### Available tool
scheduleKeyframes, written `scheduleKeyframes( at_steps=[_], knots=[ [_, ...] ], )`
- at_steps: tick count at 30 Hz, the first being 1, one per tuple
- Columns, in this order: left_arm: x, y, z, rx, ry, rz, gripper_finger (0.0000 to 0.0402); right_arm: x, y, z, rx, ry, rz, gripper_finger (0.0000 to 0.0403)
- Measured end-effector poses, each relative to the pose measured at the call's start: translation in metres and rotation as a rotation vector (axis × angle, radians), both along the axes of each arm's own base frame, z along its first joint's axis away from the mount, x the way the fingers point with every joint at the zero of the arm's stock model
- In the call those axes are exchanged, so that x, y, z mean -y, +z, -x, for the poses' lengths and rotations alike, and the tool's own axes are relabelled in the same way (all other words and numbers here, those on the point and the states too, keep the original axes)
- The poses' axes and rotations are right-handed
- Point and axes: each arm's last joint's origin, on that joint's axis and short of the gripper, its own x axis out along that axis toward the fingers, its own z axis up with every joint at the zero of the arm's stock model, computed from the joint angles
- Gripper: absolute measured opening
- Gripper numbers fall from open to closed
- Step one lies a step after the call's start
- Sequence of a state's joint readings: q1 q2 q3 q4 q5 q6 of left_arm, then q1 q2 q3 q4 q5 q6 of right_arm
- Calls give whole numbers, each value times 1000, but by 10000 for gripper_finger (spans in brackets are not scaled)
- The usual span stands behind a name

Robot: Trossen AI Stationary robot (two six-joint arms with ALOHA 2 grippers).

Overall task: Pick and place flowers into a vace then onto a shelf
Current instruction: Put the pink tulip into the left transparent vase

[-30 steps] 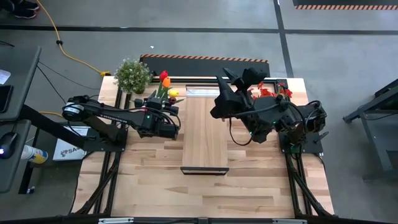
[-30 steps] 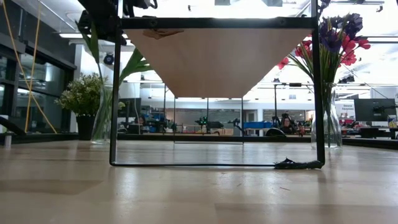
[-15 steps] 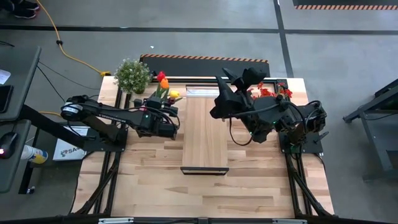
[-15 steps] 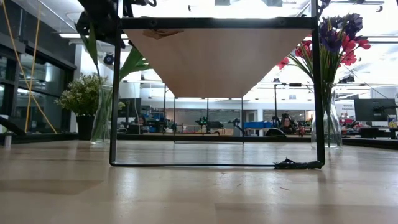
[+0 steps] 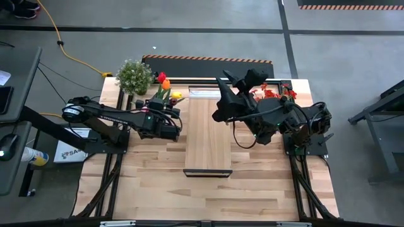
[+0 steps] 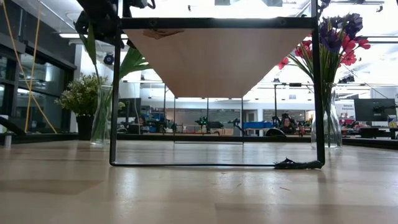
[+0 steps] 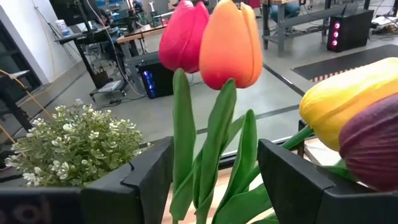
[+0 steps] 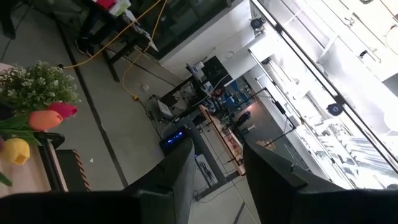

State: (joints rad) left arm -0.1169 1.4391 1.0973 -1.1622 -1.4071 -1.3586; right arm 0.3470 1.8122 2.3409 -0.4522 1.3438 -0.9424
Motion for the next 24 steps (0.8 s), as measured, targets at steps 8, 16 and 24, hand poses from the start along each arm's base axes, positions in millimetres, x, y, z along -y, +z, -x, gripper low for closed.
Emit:
scheduleKeyframes(
  at_steps=[8, 16, 24],
  knots=[
    [0, 1, 0, -22, -2, -24, 292, -1, 0, -1, 1, 50, 4, 129],
    [0, 1, 0, -79, -11, -39, 294, -1, 0, -1, 24, 54, -11, 129],
    [-12, 1, 4, -122, 39, -26, 294, -1, 1, -2, 49, 88, -24, 129]
  ],
)
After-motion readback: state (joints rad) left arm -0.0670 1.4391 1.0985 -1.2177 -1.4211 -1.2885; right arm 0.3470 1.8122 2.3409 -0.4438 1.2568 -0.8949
